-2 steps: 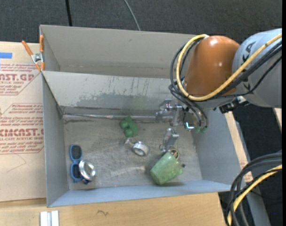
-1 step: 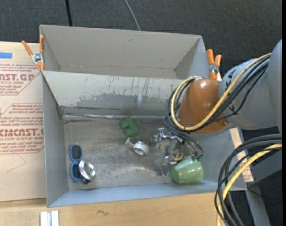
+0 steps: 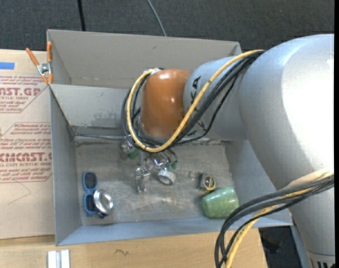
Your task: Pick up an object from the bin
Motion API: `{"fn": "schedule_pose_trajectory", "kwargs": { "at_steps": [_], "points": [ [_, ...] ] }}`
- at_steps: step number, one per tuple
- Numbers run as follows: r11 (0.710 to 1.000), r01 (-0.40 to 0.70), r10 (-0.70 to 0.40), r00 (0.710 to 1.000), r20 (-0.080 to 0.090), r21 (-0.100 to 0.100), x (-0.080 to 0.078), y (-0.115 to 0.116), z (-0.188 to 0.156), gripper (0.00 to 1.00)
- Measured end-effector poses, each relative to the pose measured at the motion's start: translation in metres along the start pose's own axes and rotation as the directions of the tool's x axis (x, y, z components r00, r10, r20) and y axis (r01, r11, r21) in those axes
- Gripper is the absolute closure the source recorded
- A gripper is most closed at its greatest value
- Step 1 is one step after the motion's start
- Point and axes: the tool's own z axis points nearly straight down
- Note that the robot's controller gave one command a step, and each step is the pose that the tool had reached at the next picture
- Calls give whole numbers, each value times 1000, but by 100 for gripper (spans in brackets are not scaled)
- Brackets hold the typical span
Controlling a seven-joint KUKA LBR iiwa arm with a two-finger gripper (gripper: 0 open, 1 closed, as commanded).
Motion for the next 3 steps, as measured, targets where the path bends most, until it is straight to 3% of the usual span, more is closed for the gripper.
{"fn": "schedule_pose_trajectory", "kwargs": {
  "at_steps": [1,2,3],
  "points": [
    [911,413,-413,911,1,5,45,-79,-36,0],
    [983,184,-184,983,-1,0,53,-94,-7,0],
    [828,561,-561,828,-1,2,10,-78,-1,0]
  ]
}}
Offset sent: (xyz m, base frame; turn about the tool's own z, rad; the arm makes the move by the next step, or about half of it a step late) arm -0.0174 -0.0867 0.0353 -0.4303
